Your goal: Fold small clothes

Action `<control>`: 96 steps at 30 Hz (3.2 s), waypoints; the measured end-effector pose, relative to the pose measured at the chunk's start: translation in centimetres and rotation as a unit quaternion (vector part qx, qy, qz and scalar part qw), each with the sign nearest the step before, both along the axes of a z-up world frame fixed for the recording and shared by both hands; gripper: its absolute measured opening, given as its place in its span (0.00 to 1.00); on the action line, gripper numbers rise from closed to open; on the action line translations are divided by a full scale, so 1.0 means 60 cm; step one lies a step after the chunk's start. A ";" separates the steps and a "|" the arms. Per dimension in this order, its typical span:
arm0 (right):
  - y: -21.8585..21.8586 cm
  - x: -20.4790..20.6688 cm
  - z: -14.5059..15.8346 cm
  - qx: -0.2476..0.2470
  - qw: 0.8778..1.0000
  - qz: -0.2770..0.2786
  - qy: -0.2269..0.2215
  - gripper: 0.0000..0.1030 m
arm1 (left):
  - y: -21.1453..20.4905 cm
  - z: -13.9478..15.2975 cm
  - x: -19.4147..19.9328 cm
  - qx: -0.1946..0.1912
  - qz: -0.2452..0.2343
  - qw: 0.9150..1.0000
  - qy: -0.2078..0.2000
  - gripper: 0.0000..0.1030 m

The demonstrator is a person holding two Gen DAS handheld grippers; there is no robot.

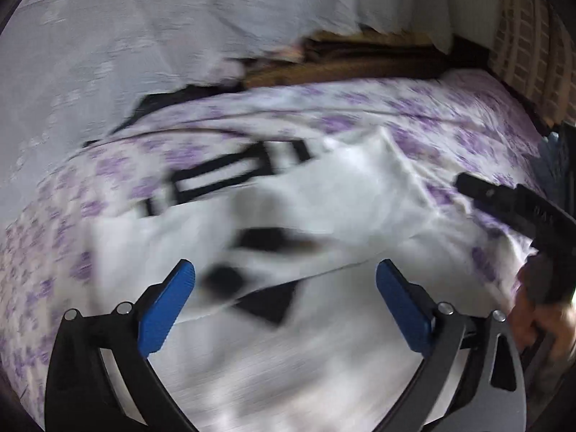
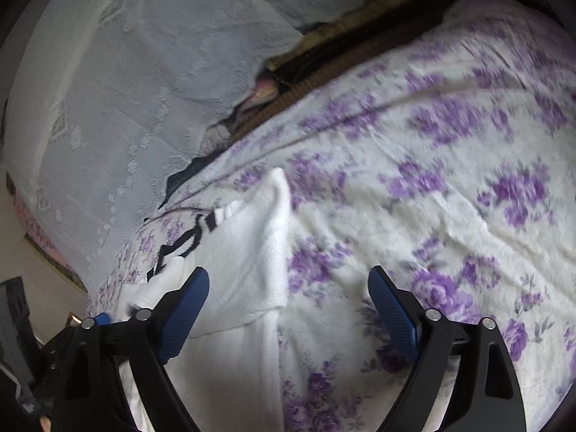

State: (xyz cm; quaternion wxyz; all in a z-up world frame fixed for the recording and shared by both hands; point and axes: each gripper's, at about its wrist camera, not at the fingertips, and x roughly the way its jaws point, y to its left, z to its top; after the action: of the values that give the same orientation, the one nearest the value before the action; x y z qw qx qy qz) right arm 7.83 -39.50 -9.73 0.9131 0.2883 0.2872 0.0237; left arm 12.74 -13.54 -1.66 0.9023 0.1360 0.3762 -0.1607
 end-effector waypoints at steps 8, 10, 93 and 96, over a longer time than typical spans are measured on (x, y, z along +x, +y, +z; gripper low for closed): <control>0.223 -0.012 0.073 -0.266 0.950 0.153 -0.061 0.85 | 0.283 -0.025 0.095 -0.102 0.215 0.970 0.042 0.96; 0.281 -0.010 0.079 -0.319 0.926 0.191 -0.067 0.85 | 0.309 -0.057 0.119 -0.096 0.239 0.964 0.060 0.96; 0.201 -0.002 0.026 -0.200 0.965 0.156 0.059 0.84 | 0.185 -0.087 0.001 -0.049 0.082 0.993 0.073 0.96; 0.223 -0.028 0.001 -0.225 0.954 0.172 0.097 0.86 | 0.176 -0.118 -0.048 -0.019 0.056 0.993 0.100 0.96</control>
State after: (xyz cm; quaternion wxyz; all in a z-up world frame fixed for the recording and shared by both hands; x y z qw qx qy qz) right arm 6.18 -26.11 -9.65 0.9040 0.0225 0.4180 0.0873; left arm 9.88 -2.97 -8.76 0.8700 0.0809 0.4687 -0.1300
